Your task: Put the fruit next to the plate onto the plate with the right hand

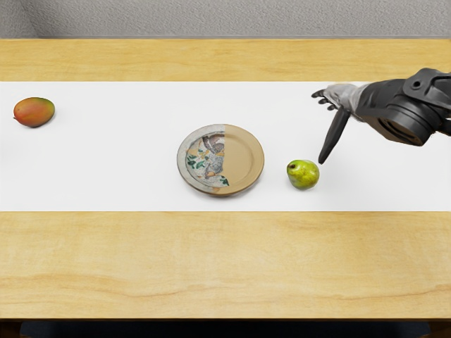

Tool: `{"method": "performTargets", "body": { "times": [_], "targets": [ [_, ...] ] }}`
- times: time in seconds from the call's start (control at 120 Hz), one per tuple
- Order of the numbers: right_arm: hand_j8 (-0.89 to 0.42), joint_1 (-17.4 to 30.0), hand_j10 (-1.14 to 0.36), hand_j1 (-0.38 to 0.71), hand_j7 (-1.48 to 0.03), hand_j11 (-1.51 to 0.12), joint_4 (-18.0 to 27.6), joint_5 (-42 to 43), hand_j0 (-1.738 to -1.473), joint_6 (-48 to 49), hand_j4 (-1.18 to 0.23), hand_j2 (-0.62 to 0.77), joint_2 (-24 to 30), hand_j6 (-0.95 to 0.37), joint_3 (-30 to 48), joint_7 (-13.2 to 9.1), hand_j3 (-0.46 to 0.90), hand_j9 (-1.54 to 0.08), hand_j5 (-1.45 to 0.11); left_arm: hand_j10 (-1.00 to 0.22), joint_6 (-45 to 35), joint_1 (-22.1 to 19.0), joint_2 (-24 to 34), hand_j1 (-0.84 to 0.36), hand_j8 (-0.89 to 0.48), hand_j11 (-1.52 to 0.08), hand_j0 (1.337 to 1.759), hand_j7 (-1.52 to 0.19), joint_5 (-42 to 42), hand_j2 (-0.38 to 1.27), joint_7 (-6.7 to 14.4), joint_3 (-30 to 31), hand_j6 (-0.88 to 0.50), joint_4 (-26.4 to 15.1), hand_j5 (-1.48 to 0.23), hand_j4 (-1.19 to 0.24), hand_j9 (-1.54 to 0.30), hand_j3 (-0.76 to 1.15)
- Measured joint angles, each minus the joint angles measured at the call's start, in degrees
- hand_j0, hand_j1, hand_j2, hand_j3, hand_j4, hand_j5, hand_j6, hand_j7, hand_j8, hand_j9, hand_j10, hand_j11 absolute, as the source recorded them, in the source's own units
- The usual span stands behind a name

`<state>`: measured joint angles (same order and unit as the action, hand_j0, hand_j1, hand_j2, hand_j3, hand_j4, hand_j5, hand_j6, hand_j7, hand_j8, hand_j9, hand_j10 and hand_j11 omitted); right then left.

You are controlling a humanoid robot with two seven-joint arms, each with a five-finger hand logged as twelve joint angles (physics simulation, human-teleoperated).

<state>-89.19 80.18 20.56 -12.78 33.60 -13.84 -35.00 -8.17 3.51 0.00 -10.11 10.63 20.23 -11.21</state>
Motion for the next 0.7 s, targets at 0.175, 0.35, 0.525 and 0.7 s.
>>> {"method": "performTargets", "body": {
  "times": [0.175, 0.35, 0.525, 0.7],
  "targets": [
    [-0.04, -0.2, -0.04, -0.31, -0.05, -0.05, -0.3, 1.6, -1.658, -6.2, -0.04, -0.01, -5.1, -0.04, -5.1, 0.0, 0.00, -0.05, -0.05, 0.00, 0.0, 0.0, 0.0, 0.35, 0.00, 0.00, 1.658, 0.00, 0.0, 0.00, 0.0, 0.0, 0.00, 0.0, 0.00, 0.00, 0.00, 0.00],
    [-0.05, -0.5, -0.05, -0.29, -0.06, -0.06, -0.7, 1.5, -1.658, -10.5, -0.05, -0.01, -9.6, -0.05, -8.3, 0.0, 0.00, -0.06, -0.06, 0.00, 0.0, 0.0, 0.0, 0.35, 0.00, 0.00, 1.658, 0.00, 0.0, 0.00, 0.0, 0.0, 0.00, 0.0, 0.00, 0.00, 0.00, 0.00],
    [-0.07, -0.5, -0.07, -0.27, -0.09, -0.09, -0.8, 1.0, -1.658, -13.4, -0.07, -0.01, -12.1, -0.07, -11.1, 0.0, 0.00, -0.09, -0.09, 0.00, 0.0, -0.1, 0.0, 0.35, 0.00, 0.00, 1.658, 0.00, 0.0, 0.00, 0.0, 0.0, 0.00, 0.0, 0.00, 0.00, 0.00, 0.00],
    [-0.08, -0.1, -0.08, -0.26, -0.10, -0.10, -0.6, 0.3, -1.658, -14.9, -0.08, -0.01, -13.1, -0.08, -12.7, 0.0, 0.00, -0.10, -0.10, 0.00, 0.0, -0.1, 0.0, 0.35, 0.00, 0.00, 1.658, 0.00, 0.0, 0.00, 0.0, 0.0, 0.00, 0.0, 0.00, 0.00, 0.00, 0.00]
  ]
}}
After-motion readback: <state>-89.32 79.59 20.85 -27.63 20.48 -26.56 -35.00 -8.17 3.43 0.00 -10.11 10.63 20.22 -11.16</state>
